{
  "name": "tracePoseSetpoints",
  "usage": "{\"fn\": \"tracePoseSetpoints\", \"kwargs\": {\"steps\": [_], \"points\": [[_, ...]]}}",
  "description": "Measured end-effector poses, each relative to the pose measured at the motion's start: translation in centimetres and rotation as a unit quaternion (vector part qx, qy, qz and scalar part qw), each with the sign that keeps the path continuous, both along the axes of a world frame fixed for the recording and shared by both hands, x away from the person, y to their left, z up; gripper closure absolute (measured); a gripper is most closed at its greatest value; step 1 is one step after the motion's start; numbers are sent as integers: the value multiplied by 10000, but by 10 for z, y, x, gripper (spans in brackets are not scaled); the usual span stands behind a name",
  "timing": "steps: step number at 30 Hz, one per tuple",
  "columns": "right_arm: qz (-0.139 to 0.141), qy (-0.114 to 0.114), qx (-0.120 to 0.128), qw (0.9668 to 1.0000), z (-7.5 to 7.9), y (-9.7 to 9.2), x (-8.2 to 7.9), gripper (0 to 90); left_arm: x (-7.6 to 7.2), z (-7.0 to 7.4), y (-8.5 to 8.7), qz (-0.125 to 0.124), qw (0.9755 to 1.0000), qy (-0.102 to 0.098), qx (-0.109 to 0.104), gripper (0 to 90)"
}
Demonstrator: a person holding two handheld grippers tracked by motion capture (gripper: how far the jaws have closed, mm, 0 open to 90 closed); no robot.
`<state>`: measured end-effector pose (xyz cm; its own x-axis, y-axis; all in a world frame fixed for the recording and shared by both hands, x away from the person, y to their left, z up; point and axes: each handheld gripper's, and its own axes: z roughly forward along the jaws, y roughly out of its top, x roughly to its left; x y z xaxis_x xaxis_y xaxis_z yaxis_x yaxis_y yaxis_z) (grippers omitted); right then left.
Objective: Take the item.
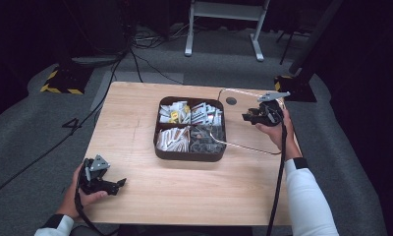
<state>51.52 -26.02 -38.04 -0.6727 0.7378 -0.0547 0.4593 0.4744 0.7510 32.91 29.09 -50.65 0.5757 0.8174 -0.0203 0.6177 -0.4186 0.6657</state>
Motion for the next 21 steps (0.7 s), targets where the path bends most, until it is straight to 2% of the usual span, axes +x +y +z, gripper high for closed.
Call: {"fn": "tracePoseSetpoints", "kwargs": {"steps": [14, 21], "points": [[-336, 99, 72, 9994, -7, -42, -2, 591, 0, 0, 0, -2, 10000, -4, 3, 14], [-361, 151, 50, 9992, -15, -57, -3, 591, 0, 0, 0, 0, 10000, 1, -2, 14]]}}
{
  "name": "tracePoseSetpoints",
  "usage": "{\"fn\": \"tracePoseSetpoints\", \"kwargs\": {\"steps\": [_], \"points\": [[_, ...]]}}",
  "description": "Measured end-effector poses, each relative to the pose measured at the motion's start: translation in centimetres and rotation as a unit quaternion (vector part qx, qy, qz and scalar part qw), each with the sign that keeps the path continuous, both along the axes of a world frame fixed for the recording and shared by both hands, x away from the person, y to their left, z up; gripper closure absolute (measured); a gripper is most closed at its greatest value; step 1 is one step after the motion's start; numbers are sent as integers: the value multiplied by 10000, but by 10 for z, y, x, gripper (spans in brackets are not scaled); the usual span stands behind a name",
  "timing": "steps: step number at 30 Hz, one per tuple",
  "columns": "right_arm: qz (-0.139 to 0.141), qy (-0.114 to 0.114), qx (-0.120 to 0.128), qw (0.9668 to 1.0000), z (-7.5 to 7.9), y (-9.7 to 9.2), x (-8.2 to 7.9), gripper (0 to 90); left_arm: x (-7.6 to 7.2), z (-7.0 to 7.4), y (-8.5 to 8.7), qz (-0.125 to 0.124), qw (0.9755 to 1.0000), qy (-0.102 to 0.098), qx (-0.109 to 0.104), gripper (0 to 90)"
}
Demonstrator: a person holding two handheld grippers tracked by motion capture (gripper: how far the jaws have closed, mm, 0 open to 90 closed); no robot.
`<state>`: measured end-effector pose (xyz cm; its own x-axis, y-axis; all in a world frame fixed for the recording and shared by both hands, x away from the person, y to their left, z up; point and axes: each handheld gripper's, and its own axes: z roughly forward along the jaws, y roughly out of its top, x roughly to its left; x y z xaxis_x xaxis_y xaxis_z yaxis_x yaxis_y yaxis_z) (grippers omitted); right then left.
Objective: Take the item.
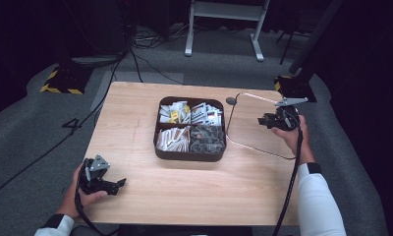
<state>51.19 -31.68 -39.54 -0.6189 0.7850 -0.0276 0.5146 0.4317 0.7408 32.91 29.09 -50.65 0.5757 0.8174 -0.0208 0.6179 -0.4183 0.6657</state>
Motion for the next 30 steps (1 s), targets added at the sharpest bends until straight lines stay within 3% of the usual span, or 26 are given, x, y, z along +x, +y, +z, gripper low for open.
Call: {"fn": "tracePoseSetpoints", "kwargs": {"steps": [12, 30], "points": [[-50, 129, -26, 9999, -16, -13, 1, 591, 0, 0, 0, -2, 10000, -1, 2, 14], [-40, 396, -221, 9990, -53, -7, 8, 590, 0, 0, 0, -2, 10000, -1, 3, 14]]}}
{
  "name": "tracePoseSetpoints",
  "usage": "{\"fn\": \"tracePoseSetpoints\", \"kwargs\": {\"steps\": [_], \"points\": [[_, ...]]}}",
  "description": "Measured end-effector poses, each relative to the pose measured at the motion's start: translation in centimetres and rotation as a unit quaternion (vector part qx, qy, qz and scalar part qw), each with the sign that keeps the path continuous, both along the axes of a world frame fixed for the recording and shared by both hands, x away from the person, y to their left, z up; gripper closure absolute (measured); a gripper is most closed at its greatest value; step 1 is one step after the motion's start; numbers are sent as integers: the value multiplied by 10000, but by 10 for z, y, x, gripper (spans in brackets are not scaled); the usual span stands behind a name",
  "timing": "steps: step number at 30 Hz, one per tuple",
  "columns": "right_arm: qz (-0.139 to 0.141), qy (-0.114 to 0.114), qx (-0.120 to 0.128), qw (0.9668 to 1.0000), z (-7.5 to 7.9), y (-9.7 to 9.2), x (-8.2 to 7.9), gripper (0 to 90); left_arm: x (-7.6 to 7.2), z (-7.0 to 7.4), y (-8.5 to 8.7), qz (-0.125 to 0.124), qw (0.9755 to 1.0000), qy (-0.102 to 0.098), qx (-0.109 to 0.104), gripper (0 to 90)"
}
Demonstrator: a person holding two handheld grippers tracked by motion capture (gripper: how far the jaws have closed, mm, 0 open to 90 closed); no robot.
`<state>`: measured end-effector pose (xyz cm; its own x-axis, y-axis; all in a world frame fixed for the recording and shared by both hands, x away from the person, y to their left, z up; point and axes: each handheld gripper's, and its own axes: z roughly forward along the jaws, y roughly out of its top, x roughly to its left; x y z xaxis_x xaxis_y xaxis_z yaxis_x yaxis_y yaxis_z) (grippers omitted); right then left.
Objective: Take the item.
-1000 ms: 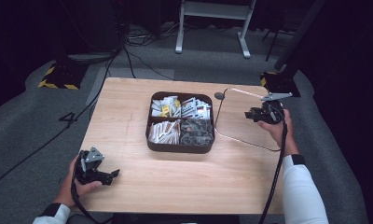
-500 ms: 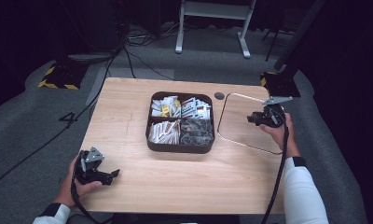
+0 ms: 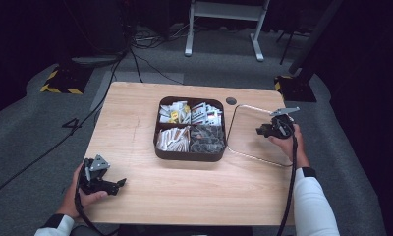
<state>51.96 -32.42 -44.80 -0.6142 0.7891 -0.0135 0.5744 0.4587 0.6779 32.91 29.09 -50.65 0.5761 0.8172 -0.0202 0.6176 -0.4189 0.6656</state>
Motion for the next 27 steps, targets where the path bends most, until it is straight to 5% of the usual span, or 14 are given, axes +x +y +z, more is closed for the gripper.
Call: {"fn": "tracePoseSetpoints", "kwargs": {"steps": [27], "points": [[-43, 214, 7, 9998, -34, 3, 0, 587, 0, 0, 0, 1, 10000, 1, -2, 14]]}}
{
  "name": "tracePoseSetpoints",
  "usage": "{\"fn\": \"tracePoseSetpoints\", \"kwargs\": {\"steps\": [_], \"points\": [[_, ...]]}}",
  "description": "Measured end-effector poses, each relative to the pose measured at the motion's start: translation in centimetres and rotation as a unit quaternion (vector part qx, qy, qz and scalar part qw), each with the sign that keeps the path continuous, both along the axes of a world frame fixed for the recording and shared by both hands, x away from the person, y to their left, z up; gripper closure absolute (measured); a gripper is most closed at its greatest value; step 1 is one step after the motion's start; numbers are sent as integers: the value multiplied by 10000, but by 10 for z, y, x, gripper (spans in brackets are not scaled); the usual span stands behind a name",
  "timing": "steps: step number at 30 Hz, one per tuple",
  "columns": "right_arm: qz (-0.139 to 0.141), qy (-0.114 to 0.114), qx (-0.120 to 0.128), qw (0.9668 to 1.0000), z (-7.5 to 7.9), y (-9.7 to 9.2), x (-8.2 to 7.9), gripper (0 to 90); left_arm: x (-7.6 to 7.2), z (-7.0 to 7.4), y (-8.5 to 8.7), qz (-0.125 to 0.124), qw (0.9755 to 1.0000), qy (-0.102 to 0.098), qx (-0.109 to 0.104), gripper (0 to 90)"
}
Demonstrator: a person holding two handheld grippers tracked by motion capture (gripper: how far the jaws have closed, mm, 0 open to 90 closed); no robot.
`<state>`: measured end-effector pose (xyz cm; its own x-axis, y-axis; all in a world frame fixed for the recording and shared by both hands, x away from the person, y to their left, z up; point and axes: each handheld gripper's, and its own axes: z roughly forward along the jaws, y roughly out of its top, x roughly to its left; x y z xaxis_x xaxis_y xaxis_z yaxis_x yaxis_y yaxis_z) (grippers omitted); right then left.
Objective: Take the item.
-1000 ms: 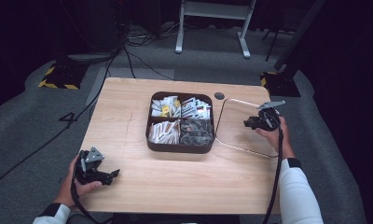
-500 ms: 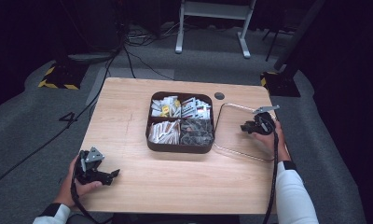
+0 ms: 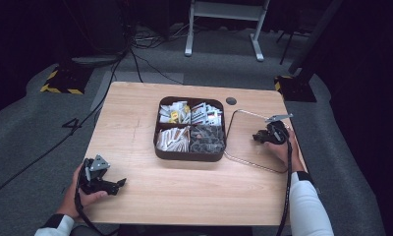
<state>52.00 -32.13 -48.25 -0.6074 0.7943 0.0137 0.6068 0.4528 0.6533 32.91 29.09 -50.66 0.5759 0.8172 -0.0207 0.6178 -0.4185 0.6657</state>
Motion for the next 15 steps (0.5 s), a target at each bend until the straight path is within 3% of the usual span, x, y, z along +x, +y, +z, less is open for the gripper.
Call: {"fn": "tracePoseSetpoints", "kwargs": {"steps": [2, 3, 5, 15], "points": [[-16, -12, 32, 10000, -1, -1, 0, 581, 0, 0, 0, 0, 10000, 0, 0, 14], [-71, -38, 213, 9997, 1, -3, -1, 523, 0, 0, 0, 0, 10000, 0, 0, 14], [-108, -66, 330, 9994, 4, -4, -3, 484, 0, 0, 0, 0, 10000, -1, 1, 14], [-199, -214, 343, 9990, 10, -4, -11, 358, 0, 0, 0, -17, 10000, -5, 6, 14]]}}
